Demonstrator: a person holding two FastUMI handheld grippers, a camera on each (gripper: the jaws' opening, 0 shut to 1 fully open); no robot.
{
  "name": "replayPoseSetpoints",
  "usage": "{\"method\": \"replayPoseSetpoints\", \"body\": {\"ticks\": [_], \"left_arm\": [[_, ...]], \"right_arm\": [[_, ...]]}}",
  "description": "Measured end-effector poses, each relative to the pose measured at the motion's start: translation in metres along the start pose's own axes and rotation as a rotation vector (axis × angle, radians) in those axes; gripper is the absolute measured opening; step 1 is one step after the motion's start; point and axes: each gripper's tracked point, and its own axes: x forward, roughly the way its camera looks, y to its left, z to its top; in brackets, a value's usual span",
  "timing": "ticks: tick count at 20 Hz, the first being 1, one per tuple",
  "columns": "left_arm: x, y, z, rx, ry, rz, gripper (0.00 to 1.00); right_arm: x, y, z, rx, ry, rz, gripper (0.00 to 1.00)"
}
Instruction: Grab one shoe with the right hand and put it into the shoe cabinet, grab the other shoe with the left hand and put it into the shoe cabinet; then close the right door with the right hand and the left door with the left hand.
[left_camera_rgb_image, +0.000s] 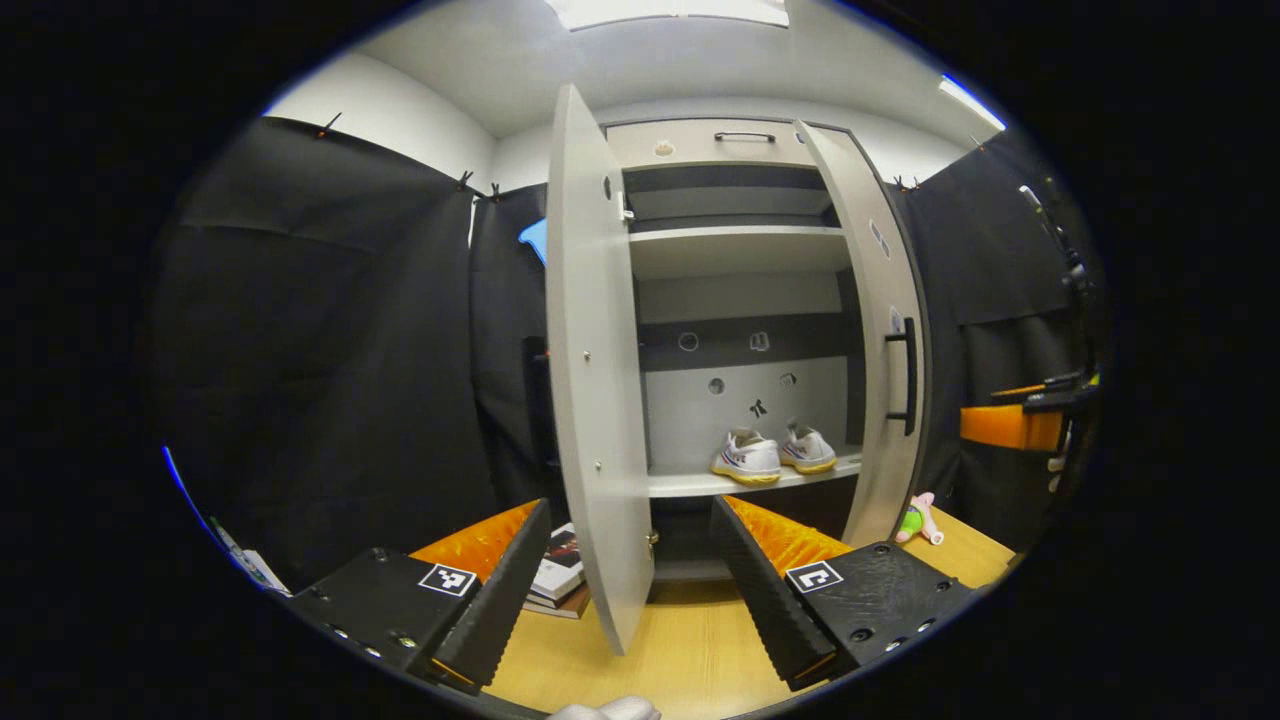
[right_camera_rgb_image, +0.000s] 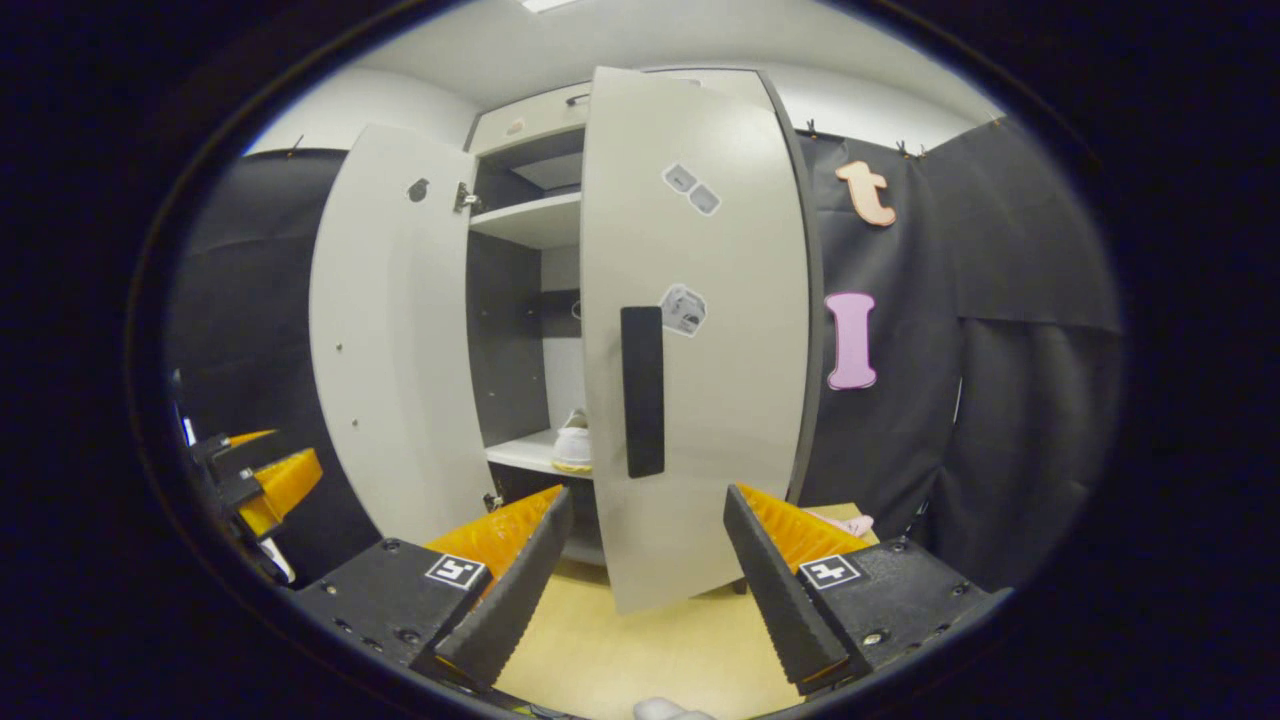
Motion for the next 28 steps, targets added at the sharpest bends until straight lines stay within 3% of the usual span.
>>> {"method": "replayPoseSetpoints", "body": {"ticks": [7, 11, 15, 16, 20, 21, 22, 28], "left_arm": [[0.046, 0.086, 0.028, 0.051, -0.084, 0.118, 0.96], [0.076, 0.111, 0.034, 0.052, -0.093, 0.142, 0.96], [0.1, 0.117, 0.029, 0.071, -0.073, 0.139, 1.0], [0.101, 0.118, 0.031, 0.073, -0.08, 0.14, 0.93], [0.1, 0.112, 0.032, 0.06, -0.094, 0.118, 0.93], [0.1, 0.111, 0.032, 0.052, -0.092, 0.117, 0.83], [0.099, 0.111, 0.032, 0.05, -0.094, 0.118, 0.9], [0.096, 0.096, 0.032, 0.019, -0.097, 0.096, 0.89]], "right_arm": [[-0.021, 0.015, -0.024, 0.015, 0.05, -0.036, 0.99], [-0.032, 0.011, -0.035, 0.019, 0.074, -0.066, 0.99], [-0.036, 0.009, -0.039, 0.035, 0.085, -0.082, 0.99], [-0.037, 0.008, -0.039, 0.034, 0.085, -0.087, 0.99], [-0.038, 0.008, -0.044, 0.041, 0.095, -0.086, 0.99], [-0.037, 0.009, -0.045, 0.044, 0.097, -0.083, 0.99], [-0.037, 0.009, -0.045, 0.045, 0.098, -0.081, 0.99], [-0.041, 0.007, -0.043, 0.039, 0.092, -0.073, 0.99]]}}
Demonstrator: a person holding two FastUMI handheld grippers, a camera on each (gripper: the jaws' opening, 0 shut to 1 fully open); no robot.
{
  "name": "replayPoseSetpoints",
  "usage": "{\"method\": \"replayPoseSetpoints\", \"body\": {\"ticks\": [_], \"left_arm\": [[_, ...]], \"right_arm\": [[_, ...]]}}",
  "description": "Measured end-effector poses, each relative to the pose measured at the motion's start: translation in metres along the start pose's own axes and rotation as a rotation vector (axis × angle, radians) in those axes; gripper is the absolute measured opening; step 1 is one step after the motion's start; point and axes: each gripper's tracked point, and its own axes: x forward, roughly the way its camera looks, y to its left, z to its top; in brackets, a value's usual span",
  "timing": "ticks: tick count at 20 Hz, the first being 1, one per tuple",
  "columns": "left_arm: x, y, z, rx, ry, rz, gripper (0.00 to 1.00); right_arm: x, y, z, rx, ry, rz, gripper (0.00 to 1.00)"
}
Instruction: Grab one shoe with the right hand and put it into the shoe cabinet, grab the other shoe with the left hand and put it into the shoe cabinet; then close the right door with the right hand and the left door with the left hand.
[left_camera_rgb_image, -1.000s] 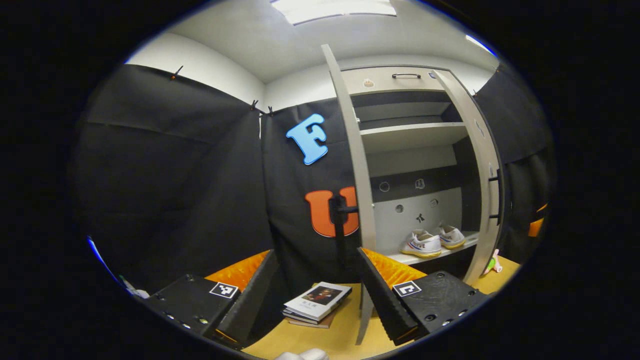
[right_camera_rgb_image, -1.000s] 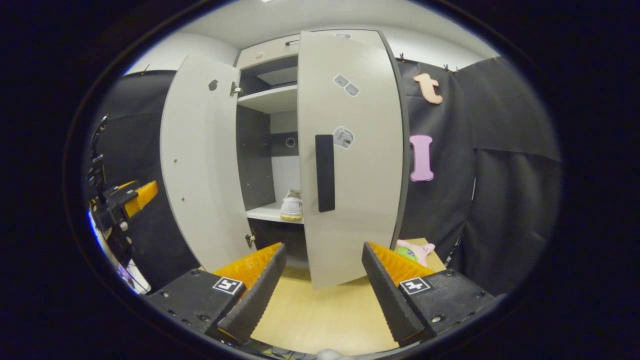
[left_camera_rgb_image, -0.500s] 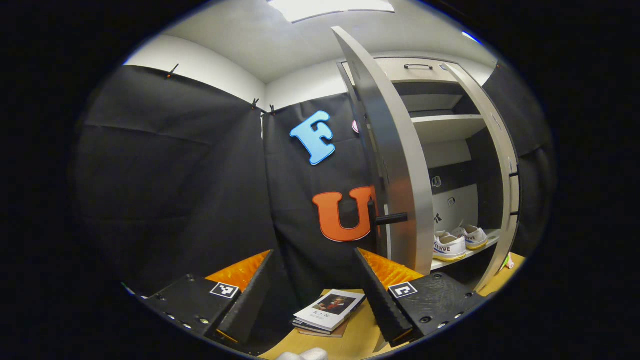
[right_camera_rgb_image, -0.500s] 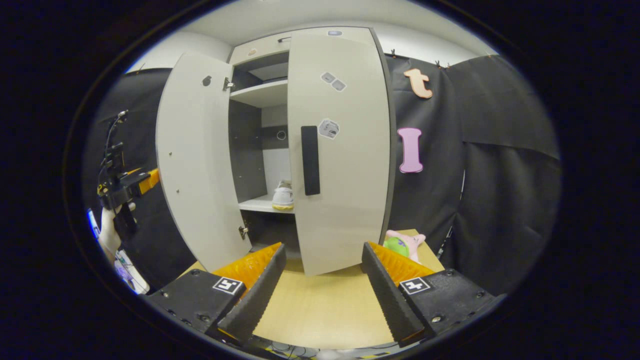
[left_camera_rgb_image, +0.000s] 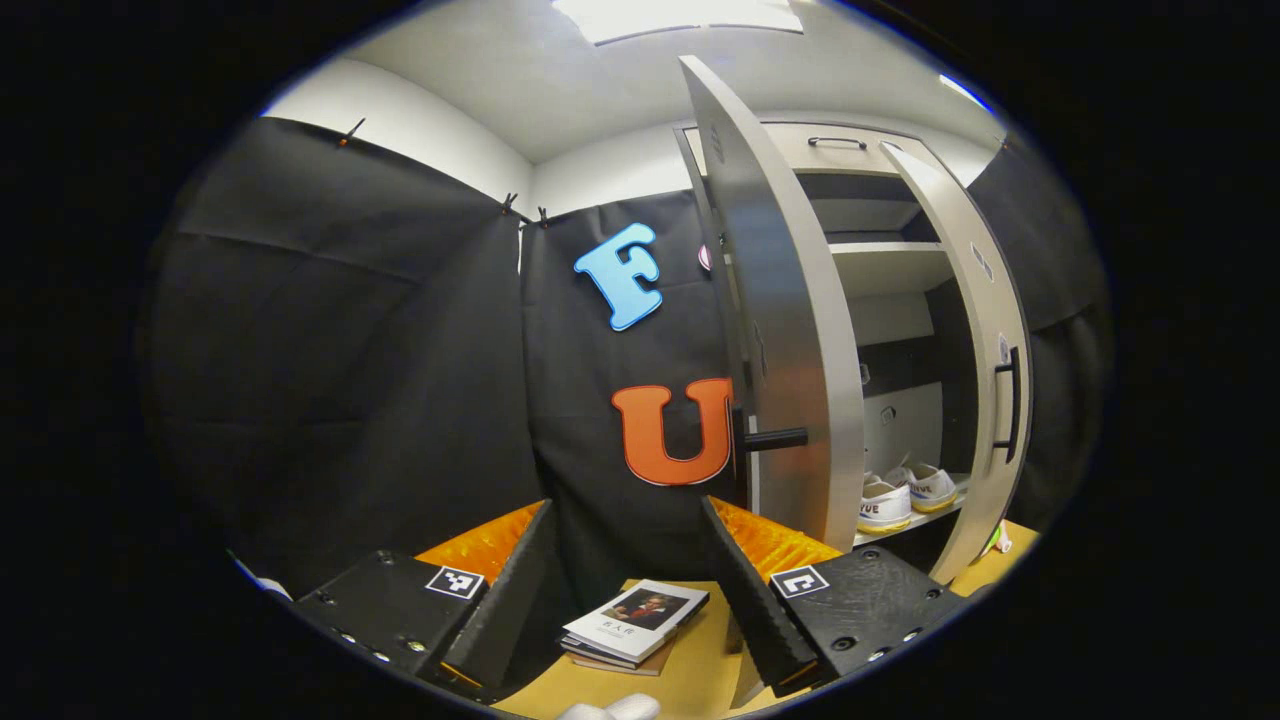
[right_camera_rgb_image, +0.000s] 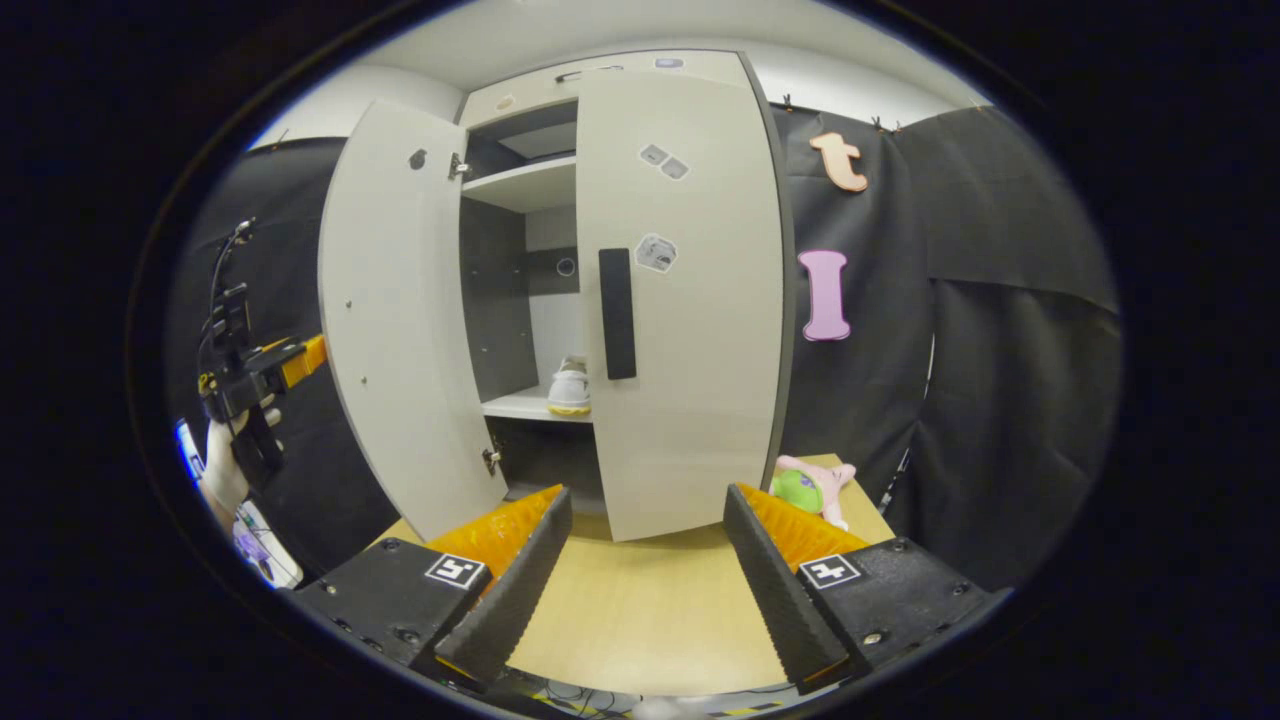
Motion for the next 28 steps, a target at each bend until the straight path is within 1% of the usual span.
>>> {"method": "replayPoseSetpoints", "body": {"ticks": [3, 5, 8, 12, 13, 14, 15, 16, 18, 19, 20, 21, 23, 25, 28], "left_arm": [[-0.006, -0.016, 0.003, 0.004, -0.003, -0.039, 0.88], [-0.009, -0.034, 0.006, -0.005, -0.006, -0.073, 0.89], [-0.012, -0.066, 0.009, -0.018, -0.009, -0.138, 0.88], [-0.008, -0.121, 0.008, -0.069, 0.007, -0.244, 0.88], [-0.008, -0.133, 0.006, -0.071, 0.014, -0.259, 0.88], [-0.005, -0.142, 0.007, -0.071, 0.028, -0.276, 0.82], [-0.009, -0.15, 0.006, -0.071, 0.034, -0.286, 0.96], [-0.01, -0.157, 0.012, -0.065, 0.031, -0.288, 0.97], [-0.014, -0.162, 0.014, -0.046, 0.029, -0.278, 0.96], [-0.019, -0.164, 0.016, -0.049, 0.032, -0.28, 0.96], [-0.026, -0.168, 0.018, -0.054, 0.037, -0.293, 0.96], [-0.034, -0.17, 0.019, -0.05, 0.046, -0.294, 0.96], [-0.047, -0.173, 0.018, -0.038, 0.07, -0.299, 0.96], [-0.065, -0.176, 0.017, -0.049, 0.101, -0.311, 0.96], [-0.087, -0.178, 0.017, -0.073, 0.129, -0.331, 0.96]], "right_arm": [[0.0, -0.001, 0.001, 0.002, -0.001, 0.006, 0.99], [-0.001, -0.001, 0.003, 0.0, -0.006, 0.01, 0.99], [-0.004, -0.001, 0.002, 0.0, -0.007, 0.014, 0.99], [-0.009, -0.008, 0.002, 0.007, -0.008, 0.011, 0.99], [-0.011, -0.01, 0.003, 0.009, -0.011, 0.01, 0.99], [-0.012, -0.012, 0.005, 0.01, -0.014, 0.009, 0.99], [-0.015, -0.013, 0.006, 0.012, -0.022, 0.006, 0.99], [-0.016, -0.016, 0.009, 0.013, -0.03, 0.0, 0.99], [-0.021, -0.021, 0.016, 0.021, -0.049, -0.012, 0.99], [-0.023, -0.021, 0.019, 0.031, -0.06, -0.006, 0.99], [-0.025, -0.022, 0.024, 0.038, -0.072, -0.013, 0.99], [-0.028, -0.026, 0.029, 0.034, -0.09, -0.023, 0.98], [-0.031, -0.027, 0.038, 0.026, -0.12, -0.034, 0.99], [-0.033, -0.026, 0.041, 0.029, -0.137, -0.035, 0.98], [-0.034, -0.022, 0.045, 0.035, -0.148, -0.028, 0.99]]}}
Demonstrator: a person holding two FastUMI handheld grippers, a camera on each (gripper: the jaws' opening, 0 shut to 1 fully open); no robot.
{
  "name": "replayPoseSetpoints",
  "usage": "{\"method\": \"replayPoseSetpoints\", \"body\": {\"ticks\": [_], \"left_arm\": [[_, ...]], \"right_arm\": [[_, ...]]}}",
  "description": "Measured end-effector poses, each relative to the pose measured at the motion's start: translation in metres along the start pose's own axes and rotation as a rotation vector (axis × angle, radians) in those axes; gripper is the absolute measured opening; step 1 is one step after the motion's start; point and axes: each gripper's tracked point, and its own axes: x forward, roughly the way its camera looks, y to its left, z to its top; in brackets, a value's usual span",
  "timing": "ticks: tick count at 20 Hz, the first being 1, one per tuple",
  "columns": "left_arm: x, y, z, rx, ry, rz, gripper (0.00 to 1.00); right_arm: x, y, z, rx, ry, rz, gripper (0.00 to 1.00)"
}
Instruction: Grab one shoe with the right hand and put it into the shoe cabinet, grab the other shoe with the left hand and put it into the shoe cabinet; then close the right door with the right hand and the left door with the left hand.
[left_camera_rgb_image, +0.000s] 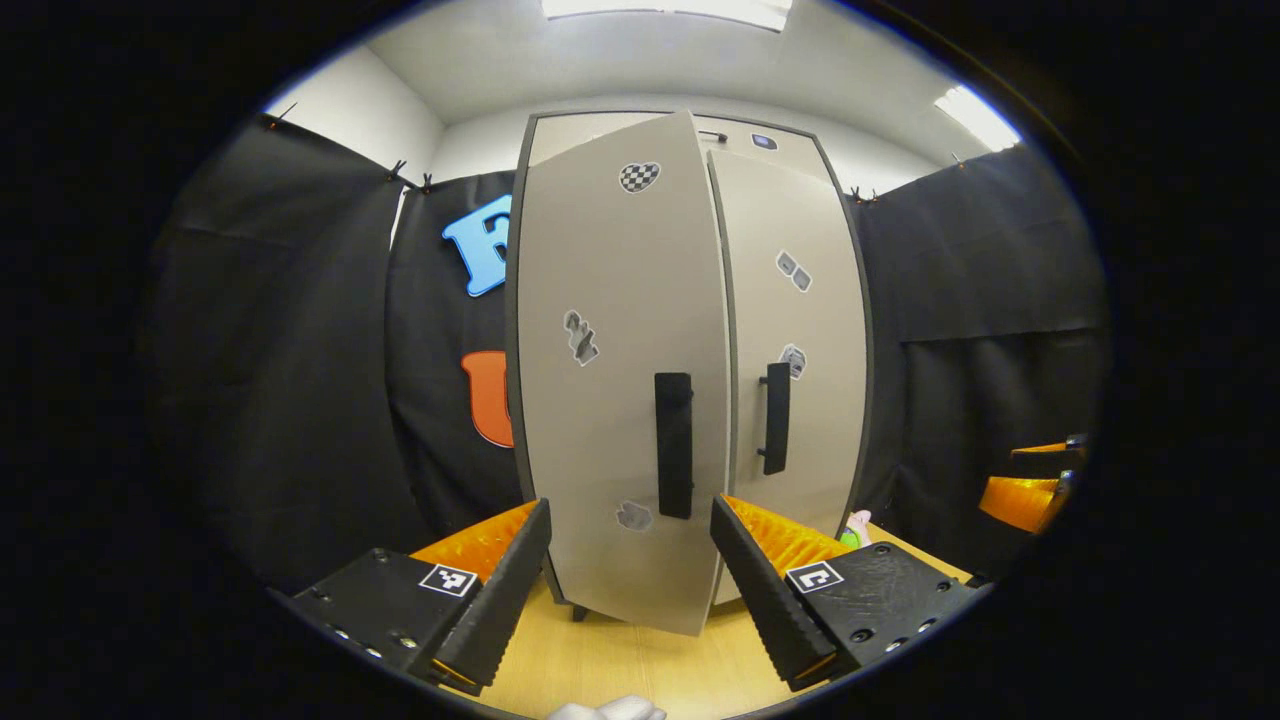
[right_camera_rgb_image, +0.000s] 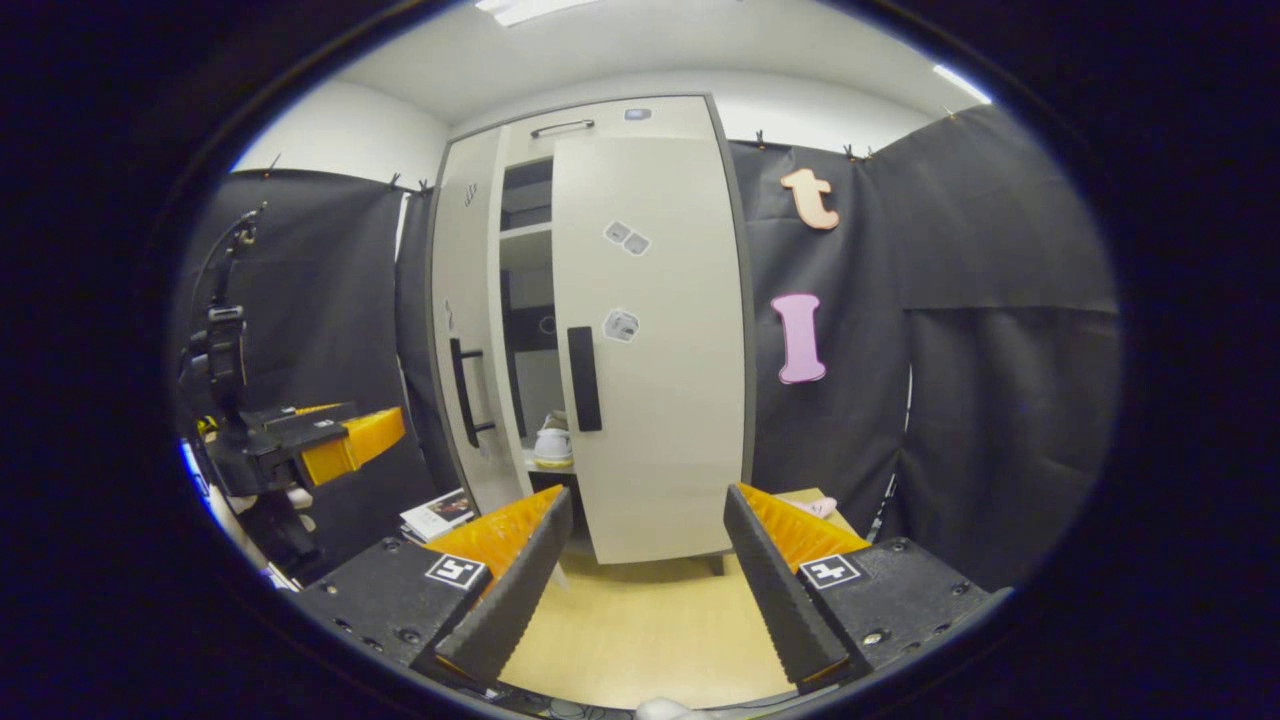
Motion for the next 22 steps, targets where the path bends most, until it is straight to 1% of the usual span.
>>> {"method": "replayPoseSetpoints", "body": {"ticks": [7, 11, 12, 13, 14, 15, 16, 17, 18, 19, 20, 21, 22], "left_arm": [[-0.034, 0.008, -0.004, 0.016, 0.008, 0.026, 0.96], [-0.053, 0.018, -0.009, 0.021, 0.016, 0.052, 0.96], [-0.057, 0.019, -0.011, 0.023, 0.017, 0.058, 1.0], [-0.061, 0.021, -0.013, 0.028, 0.018, 0.064, 0.96], [-0.063, 0.023, -0.014, 0.031, 0.02, 0.069, 0.96], [-0.065, 0.025, -0.017, 0.033, 0.023, 0.071, 0.96], [-0.067, 0.025, -0.017, 0.034, 0.025, 0.074, 1.0], [-0.069, 0.027, -0.018, 0.034, 0.021, 0.077, 1.0], [-0.071, 0.03, -0.019, 0.034, 0.021, 0.085, 0.96], [-0.072, 0.031, -0.023, 0.032, 0.025, 0.088, 0.96], [-0.073, 0.032, -0.025, 0.03, 0.027, 0.089, 0.96], [-0.073, 0.032, -0.027, 0.031, 0.03, 0.089, 1.0], [-0.073, 0.032, -0.027, 0.034, 0.032, 0.089, 0.96]], "right_arm": [[-0.007, 0.02, 0.011, -0.002, -0.038, 0.012, 0.98], [-0.01, 0.031, 0.007, -0.011, -0.044, 0.015, 0.99], [-0.01, 0.034, 0.006, -0.012, -0.045, 0.016, 0.99], [-0.012, 0.036, 0.005, -0.014, -0.045, 0.017, 0.99], [-0.012, 0.038, 0.005, -0.018, -0.045, 0.017, 0.99], [-0.011, 0.038, 0.005, -0.021, -0.046, 0.016, 0.99], [-0.012, 0.038, 0.005, -0.023, -0.048, 0.014, 0.98], [-0.011, 0.038, 0.006, -0.027, -0.051, 0.01, 0.99], [-0.011, 0.037, 0.006, -0.03, -0.048, 0.003, 0.99], [-0.01, 0.034, 0.005, -0.033, -0.048, -0.006, 0.98], [-0.01, 0.031, 0.005, -0.031, -0.05, -0.015, 0.98], [-0.01, 0.03, 0.004, -0.028, -0.049, -0.018, 0.98], [-0.011, 0.029, 0.005, -0.024, -0.049, -0.022, 0.99]]}}
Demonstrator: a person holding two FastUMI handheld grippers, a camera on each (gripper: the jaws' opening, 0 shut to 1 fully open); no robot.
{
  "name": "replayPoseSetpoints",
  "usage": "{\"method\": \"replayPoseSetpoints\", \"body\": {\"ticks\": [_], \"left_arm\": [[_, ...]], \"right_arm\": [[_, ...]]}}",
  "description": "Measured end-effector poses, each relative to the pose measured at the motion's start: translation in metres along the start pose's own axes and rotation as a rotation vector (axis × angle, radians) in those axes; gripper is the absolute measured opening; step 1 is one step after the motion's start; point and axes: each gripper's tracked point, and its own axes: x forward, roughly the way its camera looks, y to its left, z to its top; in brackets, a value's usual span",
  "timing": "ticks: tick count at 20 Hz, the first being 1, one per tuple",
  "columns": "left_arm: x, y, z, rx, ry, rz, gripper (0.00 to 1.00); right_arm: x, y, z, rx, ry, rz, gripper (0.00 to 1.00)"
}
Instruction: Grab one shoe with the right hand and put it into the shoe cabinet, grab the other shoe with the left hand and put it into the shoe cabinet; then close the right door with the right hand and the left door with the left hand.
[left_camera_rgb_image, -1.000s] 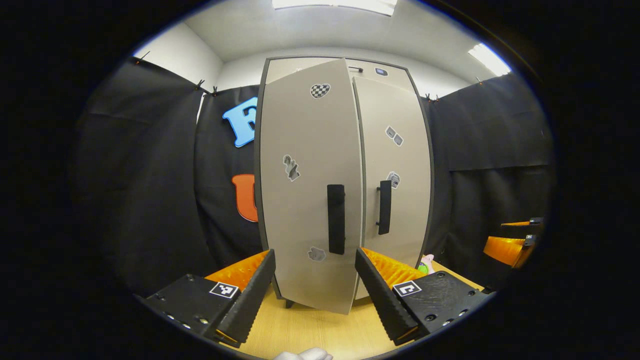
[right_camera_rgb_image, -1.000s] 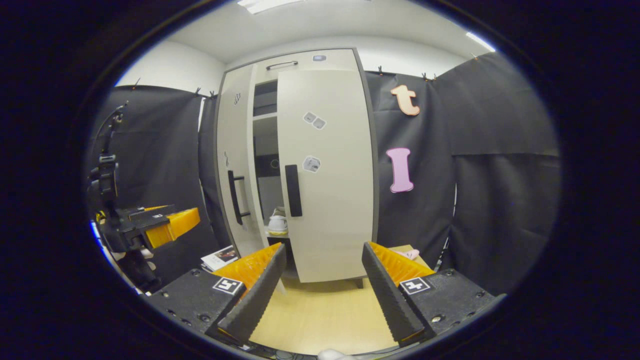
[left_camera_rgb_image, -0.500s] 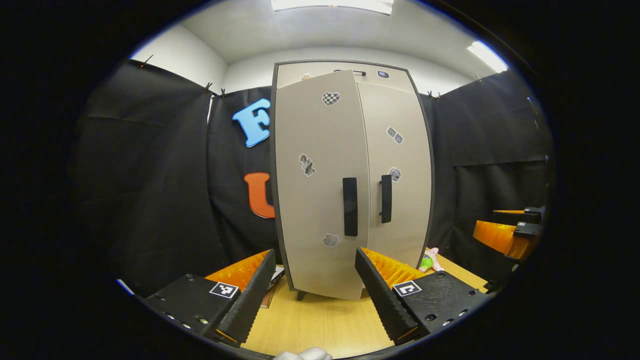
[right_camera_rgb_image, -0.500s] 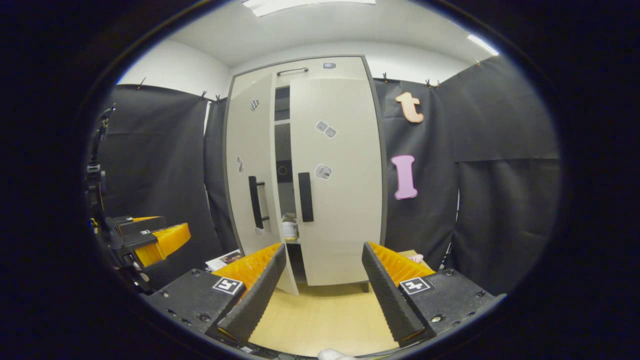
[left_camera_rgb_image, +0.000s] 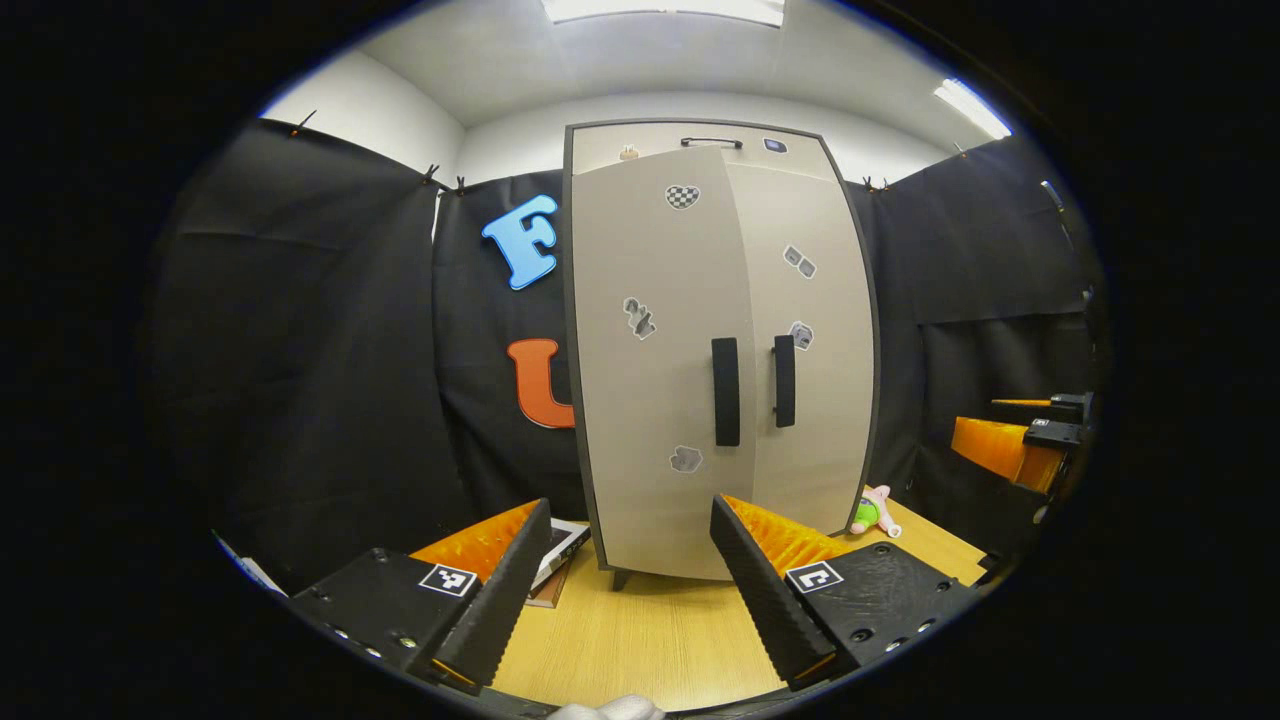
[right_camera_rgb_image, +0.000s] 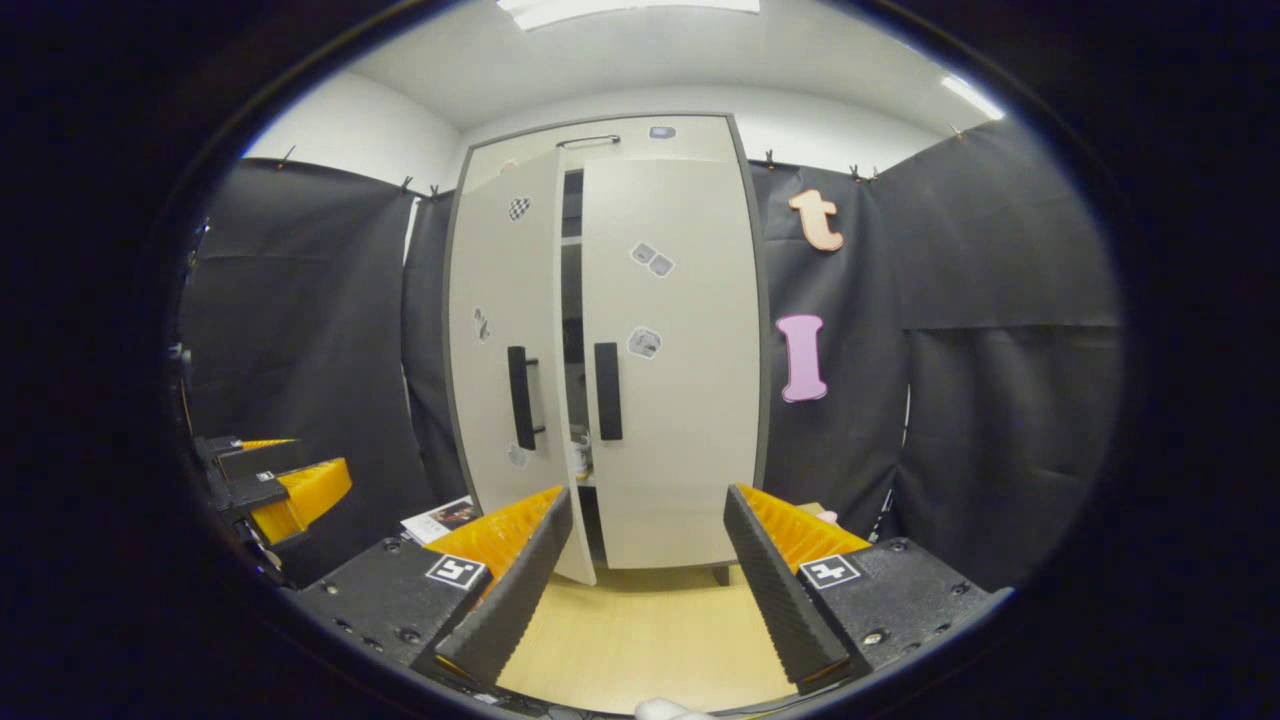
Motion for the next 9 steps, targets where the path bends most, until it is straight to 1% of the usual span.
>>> {"method": "replayPoseSetpoints", "body": {"ticks": [1, 2, 3, 4, 7, 8, 9], "left_arm": [[0.0, -0.0007, 0.0009, 0.005, 0.002, 0.001, 0.96], [0.0, 0.0002, 0.0013, 0.006, -0.001, -0.001, 1.0], [0.0009, 0.0001, 0.0041, 0.003, -0.004, -0.001, 0.96], [0.0015, -0.0011, 0.0058, -0.001, -0.009, -0.006, 0.96], [0.0033, -0.0025, 0.0069, 0.004, -0.016, -0.012, 0.96], [0.0012, -0.0028, 0.0069, 0.006, -0.018, -0.012, 1.0], [0.0009, -0.0033, 0.0072, 0.006, -0.018, -0.015, 1.0]], "right_arm": [[0.0001, -0.0014, -0.0006, 0.004, 0.002, -0.005, 0.99], [0.0, -0.0024, -0.0014, 0.008, 0.004, -0.008, 0.99], [0.0, -0.0026, -0.0017, 0.009, 0.006, -0.01, 0.99], [0.0002, -0.0023, -0.002, 0.008, 0.007, -0.011, 0.99], [-0.001, -0.0015, -0.002, 0.004, 0.006, -0.014, 0.99], [-0.0015, -0.0019, -0.0013, 0.005, 0.005, -0.015, 0.99], [-0.0021, -0.0014, -0.0014, 0.006, 0.005, -0.014, 0.99]]}}
